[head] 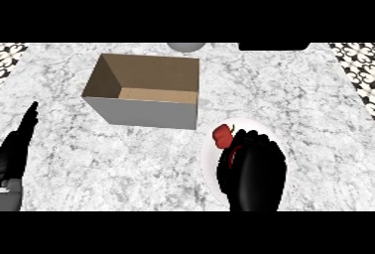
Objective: Pick the can from the plate and place it in the cardboard box
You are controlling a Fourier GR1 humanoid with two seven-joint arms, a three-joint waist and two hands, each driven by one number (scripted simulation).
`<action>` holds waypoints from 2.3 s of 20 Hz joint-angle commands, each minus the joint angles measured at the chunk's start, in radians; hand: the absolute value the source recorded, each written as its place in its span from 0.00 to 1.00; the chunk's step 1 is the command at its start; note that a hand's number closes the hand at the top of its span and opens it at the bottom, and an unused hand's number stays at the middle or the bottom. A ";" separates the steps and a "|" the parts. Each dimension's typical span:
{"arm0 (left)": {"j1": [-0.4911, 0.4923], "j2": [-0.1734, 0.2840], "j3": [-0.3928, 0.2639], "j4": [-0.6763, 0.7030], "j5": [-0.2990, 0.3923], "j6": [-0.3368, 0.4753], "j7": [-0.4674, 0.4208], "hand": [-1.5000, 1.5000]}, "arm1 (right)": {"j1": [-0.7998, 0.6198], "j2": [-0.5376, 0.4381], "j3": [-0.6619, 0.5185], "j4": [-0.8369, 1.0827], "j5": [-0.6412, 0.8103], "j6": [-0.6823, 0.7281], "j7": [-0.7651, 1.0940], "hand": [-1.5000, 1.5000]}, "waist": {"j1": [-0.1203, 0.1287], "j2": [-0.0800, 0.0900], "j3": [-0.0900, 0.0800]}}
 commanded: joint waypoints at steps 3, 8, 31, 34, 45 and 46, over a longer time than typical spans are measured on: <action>-0.058 -0.028 -0.032 0.031 -0.031 0.014 0.006 0.50 | -0.189 0.011 0.186 -0.039 0.014 0.137 0.349 1.00 | 0.031 0.020 0.003; -0.071 -0.015 -0.024 0.011 -0.018 -0.005 0.001 0.50 | -0.344 0.011 0.085 0.013 -0.102 0.046 0.352 1.00 | 0.063 0.023 0.003; -0.137 -0.028 -0.053 0.008 -0.031 -0.030 0.025 0.50 | -0.816 0.011 -0.419 0.768 -0.430 -0.382 0.158 1.00 | 0.117 0.049 0.004; -0.144 -0.011 -0.044 0.012 -0.030 -0.039 0.024 0.50 | -0.821 0.011 -0.448 0.863 -0.393 -0.460 0.175 1.00 | 0.130 0.055 0.004; -0.133 -0.070 -0.090 -0.024 -0.050 -0.018 0.046 0.50 | -0.879 0.011 -0.564 1.084 -0.555 -0.746 0.014 0.00 | 0.143 0.052 0.006; -0.103 -0.031 -0.054 -0.002 -0.037 -0.031 0.003 0.50 | -0.881 0.011 -0.552 1.115 -0.536 -0.789 -0.013 0.00 | 0.140 0.051 0.005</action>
